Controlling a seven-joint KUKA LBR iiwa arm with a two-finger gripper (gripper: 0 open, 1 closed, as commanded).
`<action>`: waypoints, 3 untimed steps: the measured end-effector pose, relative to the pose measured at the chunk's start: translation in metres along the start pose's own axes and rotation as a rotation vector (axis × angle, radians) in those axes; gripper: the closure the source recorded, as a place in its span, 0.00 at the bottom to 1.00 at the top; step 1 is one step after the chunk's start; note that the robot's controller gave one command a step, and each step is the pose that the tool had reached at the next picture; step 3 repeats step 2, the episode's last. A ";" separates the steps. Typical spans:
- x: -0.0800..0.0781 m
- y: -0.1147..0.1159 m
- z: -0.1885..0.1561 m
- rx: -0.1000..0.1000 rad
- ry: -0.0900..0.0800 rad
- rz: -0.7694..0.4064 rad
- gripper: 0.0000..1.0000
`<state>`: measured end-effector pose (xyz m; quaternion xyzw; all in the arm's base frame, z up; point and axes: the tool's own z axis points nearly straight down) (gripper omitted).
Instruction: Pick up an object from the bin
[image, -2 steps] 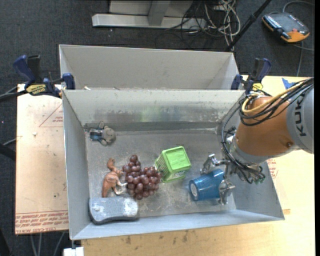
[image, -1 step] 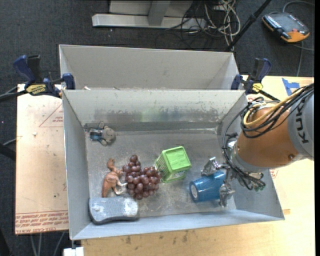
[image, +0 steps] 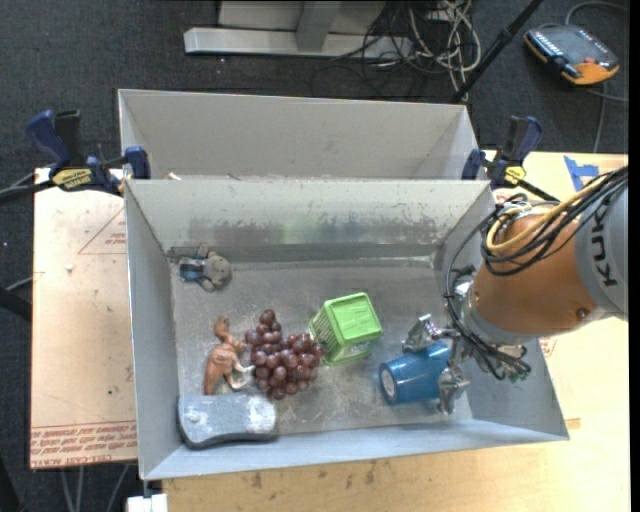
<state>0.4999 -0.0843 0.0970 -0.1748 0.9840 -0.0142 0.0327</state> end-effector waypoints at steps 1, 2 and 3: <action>0.000 0.000 0.000 0.000 0.000 0.000 1.00; 0.000 0.000 0.000 0.000 0.000 0.000 1.00; 0.000 0.000 0.000 0.000 0.000 0.000 1.00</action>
Offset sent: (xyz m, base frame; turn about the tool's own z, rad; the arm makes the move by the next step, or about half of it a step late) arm 0.0000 0.0000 0.0000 0.0000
